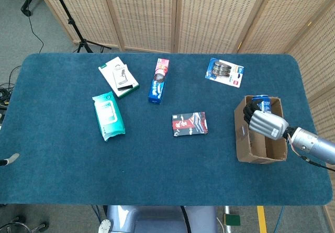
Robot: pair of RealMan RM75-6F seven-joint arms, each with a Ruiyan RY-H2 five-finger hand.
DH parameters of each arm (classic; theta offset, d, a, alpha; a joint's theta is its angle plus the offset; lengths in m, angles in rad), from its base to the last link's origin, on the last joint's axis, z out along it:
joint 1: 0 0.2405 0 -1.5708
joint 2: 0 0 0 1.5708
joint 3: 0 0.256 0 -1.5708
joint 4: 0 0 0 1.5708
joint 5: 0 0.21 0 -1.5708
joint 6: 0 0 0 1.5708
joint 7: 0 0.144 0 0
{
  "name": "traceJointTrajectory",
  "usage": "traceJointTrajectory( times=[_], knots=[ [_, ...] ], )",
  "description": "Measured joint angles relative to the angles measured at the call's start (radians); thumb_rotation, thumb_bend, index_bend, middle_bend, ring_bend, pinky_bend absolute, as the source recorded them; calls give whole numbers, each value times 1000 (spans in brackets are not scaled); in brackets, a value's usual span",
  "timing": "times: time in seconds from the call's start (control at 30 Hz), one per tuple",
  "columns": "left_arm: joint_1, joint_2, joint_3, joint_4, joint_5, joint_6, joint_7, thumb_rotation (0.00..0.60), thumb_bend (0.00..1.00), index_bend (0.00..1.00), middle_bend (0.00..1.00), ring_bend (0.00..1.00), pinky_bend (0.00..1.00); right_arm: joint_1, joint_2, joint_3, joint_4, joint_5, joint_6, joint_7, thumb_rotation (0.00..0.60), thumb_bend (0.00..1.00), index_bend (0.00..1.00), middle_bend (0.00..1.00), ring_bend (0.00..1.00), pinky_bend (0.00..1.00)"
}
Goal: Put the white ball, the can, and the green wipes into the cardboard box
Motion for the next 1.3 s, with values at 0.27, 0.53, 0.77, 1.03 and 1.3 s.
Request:
traceJointTrajectory(
  times=[0.27,0.53,0.77,1.03,1.3],
  knots=[
    [0,1,1,-2,3,0,1,600,0,0,0,0,45,-26,22,-4,-69,52,-24,-49,600,131,18,0,0,279],
    [2,2,0,1,6,6,-7,600,0,0,0,0,45,-50,48,2,-101,70,49,-53,600,123,18,0,0,279],
    [-3,-10,-4,18,34,27,0,600,0,0,0,0,45,-161,97,85,-257,255,231,115,600,2,18,0,0,272],
    [-36,-55,-2,109,110,39,18,600,0,0,0,0,45,-355,125,157,-534,504,343,352,600,0,13,0,0,162],
    [-147,-116,6,327,300,38,-23,600,0,0,0,0,45,-518,94,185,-726,640,430,472,600,0,0,0,0,64]
  ],
)
